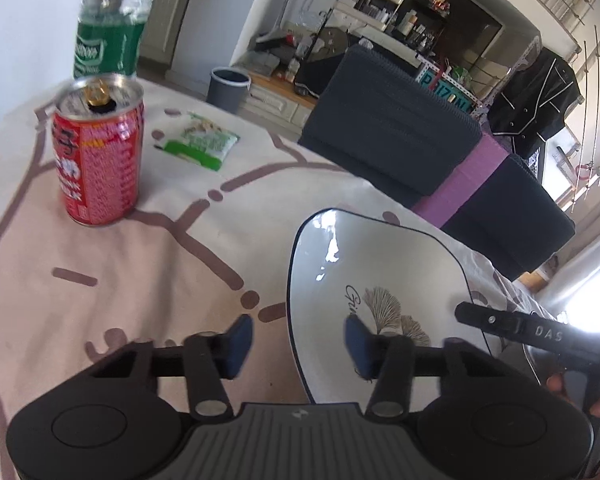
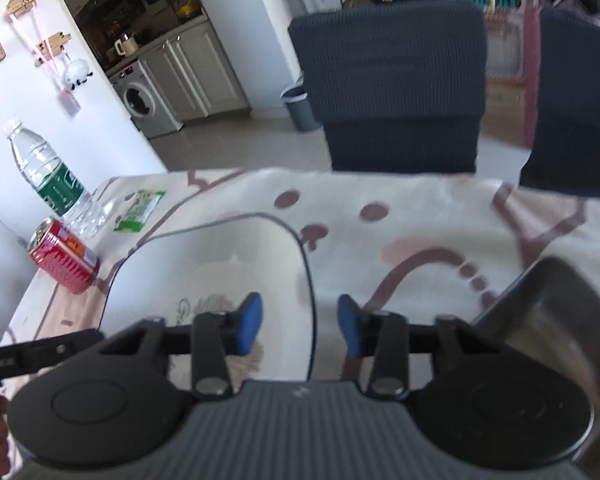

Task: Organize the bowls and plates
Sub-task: 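Reach both grippers to the white ginkgo plate and close them on its rim, then lift the white plate with both grippers and carry it toward the yellow-rimmed bowl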

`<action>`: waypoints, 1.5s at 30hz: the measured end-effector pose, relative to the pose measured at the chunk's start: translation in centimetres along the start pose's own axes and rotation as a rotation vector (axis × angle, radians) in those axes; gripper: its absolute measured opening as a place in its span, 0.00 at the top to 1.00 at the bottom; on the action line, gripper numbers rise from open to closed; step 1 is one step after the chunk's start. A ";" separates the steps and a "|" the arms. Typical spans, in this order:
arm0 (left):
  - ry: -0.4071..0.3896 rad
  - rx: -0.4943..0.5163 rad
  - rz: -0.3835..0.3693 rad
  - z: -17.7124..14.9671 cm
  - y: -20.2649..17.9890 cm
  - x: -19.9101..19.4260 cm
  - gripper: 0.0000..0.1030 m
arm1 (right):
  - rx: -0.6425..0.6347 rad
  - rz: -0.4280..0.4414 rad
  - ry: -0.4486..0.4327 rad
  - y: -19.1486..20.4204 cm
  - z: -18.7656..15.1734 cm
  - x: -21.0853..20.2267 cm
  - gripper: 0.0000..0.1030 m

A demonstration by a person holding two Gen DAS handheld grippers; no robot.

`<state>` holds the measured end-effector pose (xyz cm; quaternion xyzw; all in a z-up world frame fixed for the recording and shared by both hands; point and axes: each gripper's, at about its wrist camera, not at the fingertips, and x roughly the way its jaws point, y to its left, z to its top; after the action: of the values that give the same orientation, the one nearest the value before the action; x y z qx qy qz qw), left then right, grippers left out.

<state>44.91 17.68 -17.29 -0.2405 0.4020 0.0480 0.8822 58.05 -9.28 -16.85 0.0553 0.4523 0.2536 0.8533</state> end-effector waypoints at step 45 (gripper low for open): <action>0.242 0.205 -0.185 -16.3 -7.6 -16.3 0.93 | 0.289 -0.159 0.063 0.2 -22.9 -26.6 0.82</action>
<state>24.91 5.20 -11.56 -0.1891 0.4841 -0.1038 0.8480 27.32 -25.02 -10.39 0.1335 0.5136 0.1191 0.8392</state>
